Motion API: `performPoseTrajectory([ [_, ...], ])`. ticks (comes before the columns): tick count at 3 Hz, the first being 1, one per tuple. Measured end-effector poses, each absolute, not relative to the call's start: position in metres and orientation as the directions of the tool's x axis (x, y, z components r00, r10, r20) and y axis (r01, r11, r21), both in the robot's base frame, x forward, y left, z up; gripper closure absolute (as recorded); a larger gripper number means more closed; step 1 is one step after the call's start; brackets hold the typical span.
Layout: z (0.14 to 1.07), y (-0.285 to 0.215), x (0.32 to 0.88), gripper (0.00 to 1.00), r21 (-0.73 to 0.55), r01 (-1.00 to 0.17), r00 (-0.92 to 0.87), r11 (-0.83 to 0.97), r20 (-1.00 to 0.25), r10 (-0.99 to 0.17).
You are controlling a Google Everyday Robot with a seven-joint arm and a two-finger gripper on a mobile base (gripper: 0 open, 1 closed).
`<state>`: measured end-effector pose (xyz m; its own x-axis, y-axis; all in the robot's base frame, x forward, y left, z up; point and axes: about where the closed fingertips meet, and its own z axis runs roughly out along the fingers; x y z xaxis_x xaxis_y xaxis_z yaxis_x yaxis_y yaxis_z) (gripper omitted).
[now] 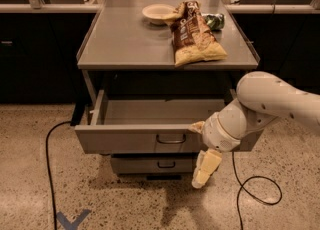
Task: Close top drawer
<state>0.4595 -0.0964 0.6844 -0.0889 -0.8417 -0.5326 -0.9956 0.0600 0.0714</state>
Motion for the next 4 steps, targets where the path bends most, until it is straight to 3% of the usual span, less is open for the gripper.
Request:
performPoseTrajectory([
  [1, 0.728, -0.098, 0.495, 0.00, -0.019, -0.998, -0.045, 0.064, -0.511, -0.858],
  [4, 0.680, -0.092, 0.443, 0.00, 0.070, -0.992, -0.122, 0.100, -0.509, -0.852],
])
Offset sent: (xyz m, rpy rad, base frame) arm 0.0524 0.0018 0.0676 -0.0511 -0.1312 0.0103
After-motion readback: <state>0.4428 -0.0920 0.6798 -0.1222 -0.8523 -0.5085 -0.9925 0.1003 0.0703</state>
